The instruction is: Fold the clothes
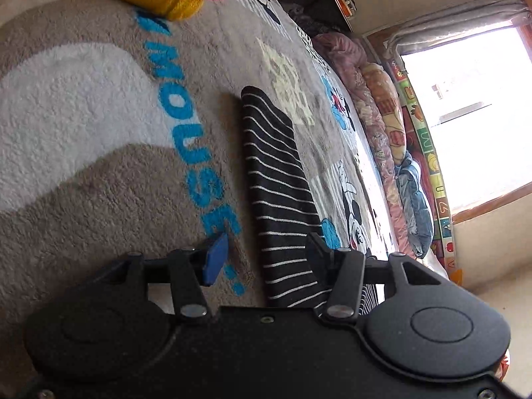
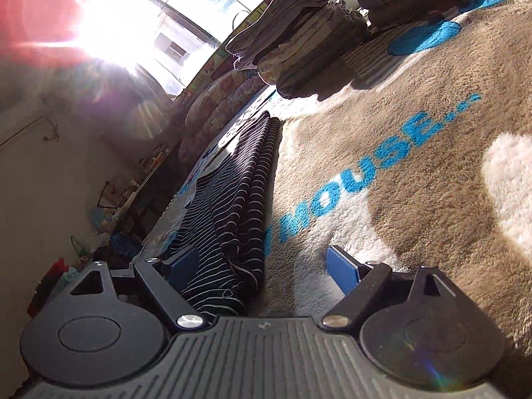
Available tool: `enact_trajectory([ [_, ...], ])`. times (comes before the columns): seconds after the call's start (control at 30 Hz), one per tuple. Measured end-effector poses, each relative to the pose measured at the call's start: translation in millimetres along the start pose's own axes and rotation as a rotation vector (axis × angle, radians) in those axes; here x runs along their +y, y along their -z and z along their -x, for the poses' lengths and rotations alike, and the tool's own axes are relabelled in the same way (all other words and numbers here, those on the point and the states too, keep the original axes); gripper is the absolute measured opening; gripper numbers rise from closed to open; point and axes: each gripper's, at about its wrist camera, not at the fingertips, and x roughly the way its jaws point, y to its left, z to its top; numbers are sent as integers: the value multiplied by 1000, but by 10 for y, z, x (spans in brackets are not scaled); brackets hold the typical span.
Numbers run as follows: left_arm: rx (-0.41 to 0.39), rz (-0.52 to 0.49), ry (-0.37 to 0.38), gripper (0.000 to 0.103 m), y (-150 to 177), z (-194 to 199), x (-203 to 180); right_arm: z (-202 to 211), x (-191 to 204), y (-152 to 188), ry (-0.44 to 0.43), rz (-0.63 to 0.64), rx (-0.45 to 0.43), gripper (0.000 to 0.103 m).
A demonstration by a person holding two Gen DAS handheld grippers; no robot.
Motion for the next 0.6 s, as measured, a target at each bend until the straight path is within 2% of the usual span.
enact_trajectory([
  [0.13, -24, 7, 28, 50, -70, -120, 21, 2, -20, -30, -4, -11, 6, 83],
  [0.2, -37, 11, 42, 40, -105, -180, 32, 8, -17, -21, 0, -4, 10, 83],
  [0.27, -49, 14, 56, 35, -140, -239, 42, 7, -7, -17, 5, 4, 13, 83],
  [0.57, -51, 59, 119, 34, -388, -540, 55, 37, 13, -7, 11, 25, 30, 83],
  [0.6, -53, 54, 118, 31, -403, -563, 46, 36, 17, -9, 14, 26, 32, 83],
])
